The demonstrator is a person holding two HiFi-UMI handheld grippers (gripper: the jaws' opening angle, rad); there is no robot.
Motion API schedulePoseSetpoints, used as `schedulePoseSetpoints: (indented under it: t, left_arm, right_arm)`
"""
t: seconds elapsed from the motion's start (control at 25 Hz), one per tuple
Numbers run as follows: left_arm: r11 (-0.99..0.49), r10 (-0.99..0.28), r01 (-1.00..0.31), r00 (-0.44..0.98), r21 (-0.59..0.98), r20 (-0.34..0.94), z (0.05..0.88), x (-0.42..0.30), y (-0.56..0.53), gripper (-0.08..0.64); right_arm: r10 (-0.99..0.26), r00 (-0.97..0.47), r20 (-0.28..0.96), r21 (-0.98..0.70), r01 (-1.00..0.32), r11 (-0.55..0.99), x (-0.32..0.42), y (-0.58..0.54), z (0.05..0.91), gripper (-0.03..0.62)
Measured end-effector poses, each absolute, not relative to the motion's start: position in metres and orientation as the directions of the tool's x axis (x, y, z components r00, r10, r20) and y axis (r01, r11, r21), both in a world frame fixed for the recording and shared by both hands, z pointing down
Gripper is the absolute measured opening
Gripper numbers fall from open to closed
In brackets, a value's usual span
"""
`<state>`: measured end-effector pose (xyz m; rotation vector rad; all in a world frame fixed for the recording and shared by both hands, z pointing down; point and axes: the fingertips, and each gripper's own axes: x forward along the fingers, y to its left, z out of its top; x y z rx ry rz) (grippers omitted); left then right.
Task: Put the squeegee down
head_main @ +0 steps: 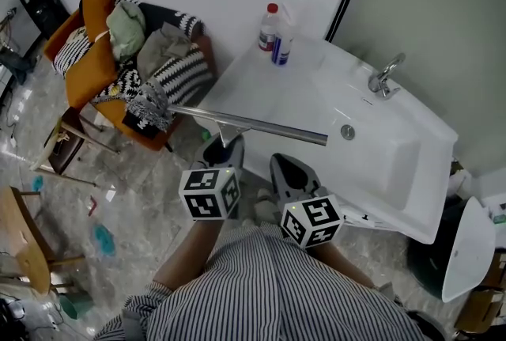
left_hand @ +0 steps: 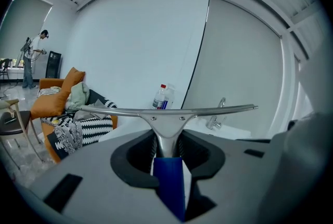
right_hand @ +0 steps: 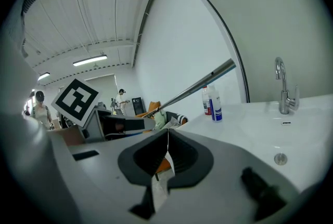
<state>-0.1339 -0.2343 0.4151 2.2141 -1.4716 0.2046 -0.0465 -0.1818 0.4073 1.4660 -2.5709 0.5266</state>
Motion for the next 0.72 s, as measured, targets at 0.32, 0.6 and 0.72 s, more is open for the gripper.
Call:
schedulePoseSetpoints:
  t: [0.32, 0.6, 0.72]
  left_arm:
    - [-0.284, -0.827, -0.912, 0.389, 0.295, 0.406, 0.421, -0.127, -0.269, 0.13]
    - [-0.259, -0.83, -0.921, 0.366, 0.29, 0.421, 0.426, -0.122, -0.311, 0.13]
    - [-0.251, -0.827, -0.925, 0.358, 0.284, 0.433, 0.428, -0.12, -0.325, 0.13]
  right_arm:
    - [-0.782, -0.555, 0.283, -0.249, -0.83, 0.499, -0.042, -0.231, 0.404, 0.017]
    - [-0.76, -0.581, 0.293, -0.276, -0.812, 0.514, -0.036, -0.272, 0.41, 0.015]
    - [-0.757, -0.585, 0.292, -0.287, -0.808, 0.514, -0.032, -0.29, 0.41, 0.015]
